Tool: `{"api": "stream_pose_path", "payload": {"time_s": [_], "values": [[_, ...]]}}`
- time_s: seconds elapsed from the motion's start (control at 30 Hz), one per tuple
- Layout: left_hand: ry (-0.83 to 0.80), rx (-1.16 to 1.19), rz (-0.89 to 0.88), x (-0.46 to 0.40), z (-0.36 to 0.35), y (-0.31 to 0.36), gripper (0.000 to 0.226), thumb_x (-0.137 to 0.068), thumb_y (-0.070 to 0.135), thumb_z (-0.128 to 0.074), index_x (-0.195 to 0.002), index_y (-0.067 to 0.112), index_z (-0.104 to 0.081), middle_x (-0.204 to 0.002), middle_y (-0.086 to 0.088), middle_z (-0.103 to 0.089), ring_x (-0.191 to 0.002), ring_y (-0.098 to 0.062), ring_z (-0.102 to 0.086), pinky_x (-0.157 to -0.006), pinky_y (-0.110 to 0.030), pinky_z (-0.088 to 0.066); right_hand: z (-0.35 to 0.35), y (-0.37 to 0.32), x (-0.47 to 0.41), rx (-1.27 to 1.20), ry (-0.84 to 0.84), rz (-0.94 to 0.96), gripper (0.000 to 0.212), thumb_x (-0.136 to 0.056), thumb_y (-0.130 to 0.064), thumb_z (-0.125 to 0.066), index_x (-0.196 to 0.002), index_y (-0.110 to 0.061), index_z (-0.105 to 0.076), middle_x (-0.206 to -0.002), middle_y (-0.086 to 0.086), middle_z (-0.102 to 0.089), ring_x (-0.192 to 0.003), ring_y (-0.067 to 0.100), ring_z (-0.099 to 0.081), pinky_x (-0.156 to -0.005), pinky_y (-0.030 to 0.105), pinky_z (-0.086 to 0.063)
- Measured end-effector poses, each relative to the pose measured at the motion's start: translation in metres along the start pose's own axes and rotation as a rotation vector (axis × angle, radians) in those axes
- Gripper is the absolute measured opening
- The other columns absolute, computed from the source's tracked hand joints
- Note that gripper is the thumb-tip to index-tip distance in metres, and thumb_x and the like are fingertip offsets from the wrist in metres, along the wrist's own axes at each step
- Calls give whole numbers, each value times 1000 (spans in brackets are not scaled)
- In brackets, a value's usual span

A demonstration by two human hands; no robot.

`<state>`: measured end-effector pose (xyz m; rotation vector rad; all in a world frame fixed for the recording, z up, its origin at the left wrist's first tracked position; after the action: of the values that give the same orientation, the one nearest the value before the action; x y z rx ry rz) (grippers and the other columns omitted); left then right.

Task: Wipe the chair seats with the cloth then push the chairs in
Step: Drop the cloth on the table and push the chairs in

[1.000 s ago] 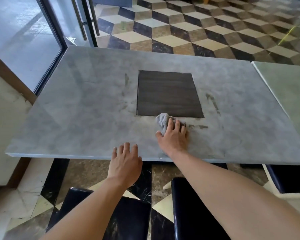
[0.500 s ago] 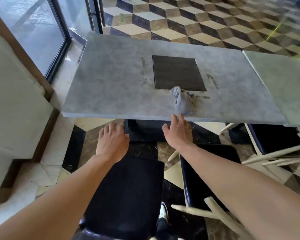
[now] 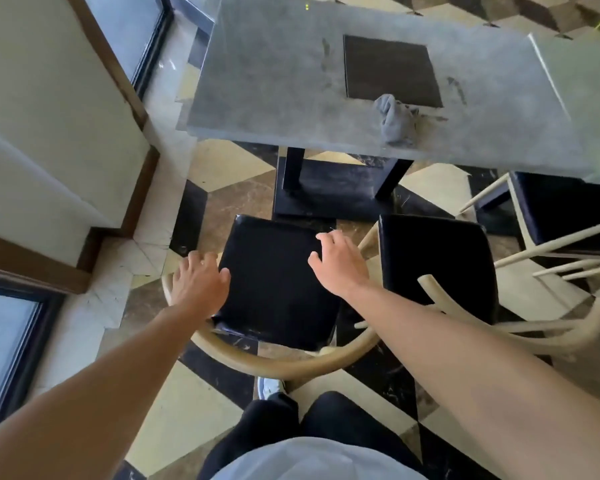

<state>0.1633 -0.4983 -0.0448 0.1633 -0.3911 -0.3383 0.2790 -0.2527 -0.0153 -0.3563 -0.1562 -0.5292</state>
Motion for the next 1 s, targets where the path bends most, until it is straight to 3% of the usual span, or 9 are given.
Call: {"api": "stream_pose_path", "payload": {"time_s": [0.23, 0.37, 0.47, 0.53, 0.63, 0.77, 0.87, 1.0], "values": [[-137, 18, 119, 72, -48, -43, 42, -93, 36, -43, -133, 22, -45, -142, -11, -40, -129, -37, -39, -104, -56, -38, -49, 26, 77, -22, -88, -52, 31, -98, -33, -48, -110, -11, -66, -115, 7, -58, -106, 26, -54, -93, 44, -48], [-154, -183, -35, 86, -62, -49, 29, -91, 28, -50, -118, 18, -57, -135, -8, -45, -126, -36, -40, -103, -56, -40, -74, 54, 113, 136, -184, -118, 35, -97, -41, -45, -112, -18, -66, -117, 5, -57, -111, 28, -53, -98, 51, -43], [-72, -114, -39, 93, -57, -43, 27, -93, 29, -48, -116, 17, -56, -132, -9, -48, -123, -33, -44, -101, -55, -43, -97, 68, 141, 219, -244, -93, 44, -100, -47, -36, -116, -20, -67, -128, 9, -56, -123, 29, -45, -111, 53, -27], [-21, -81, -34, 98, -56, -43, 31, -91, 29, -51, -118, 15, -56, -132, -11, -48, -121, -34, -44, -99, -54, -44, -102, 72, 155, 124, -152, -131, 44, -99, -46, -43, -118, -15, -67, -137, 13, -51, -134, 31, -36, -116, 52, -24], [24, -7, 43, 94, -55, -61, 42, -89, 32, -57, -124, 11, -54, -133, -15, -45, -121, -34, -42, -98, -54, -44, -100, 72, 167, -64, 52, -306, 55, -89, -36, -65, -134, -7, -54, -149, 19, -34, -140, 37, -28, -114, 50, -34], [-3, 192, 222, 54, -55, -92, 57, -88, 34, -61, -135, 9, -42, -134, -13, -42, -120, -33, -45, -99, -55, -46, -105, 79, 155, -345, 186, -616, 83, -85, -21, -73, -151, -3, -26, -157, 20, -20, -139, 37, -34, -110, 45, -42], [-106, 247, 326, 18, -60, -112, 56, -88, 38, -63, -133, 10, -45, -128, -11, -48, -112, -31, -52, -95, -49, -51, -113, 90, 145, -495, 213, -868, 85, -86, -16, -73, -152, -4, -21, -152, 23, -27, -124, 38, -52, -103, 43, -47], [-87, 432, 427, -22, -54, -121, 20, -85, 25, -68, -99, 10, -63, -83, -4, -62, -72, -18, -63, -63, -34, -57, -122, 112, 122, -669, 215, -1178, 78, -89, -24, -70, -149, -3, -25, -141, 23, -50, -124, 40, -55, -101, 47, -48]]}}
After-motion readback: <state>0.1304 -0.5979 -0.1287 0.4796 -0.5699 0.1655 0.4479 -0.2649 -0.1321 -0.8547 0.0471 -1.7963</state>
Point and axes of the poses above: each hand's wrist, its own x-axis away from the middle knuckle, its own z-axis out of the back of the hand, y = z × x, the point moved 5 cm from there along -x, towards the middle knuckle
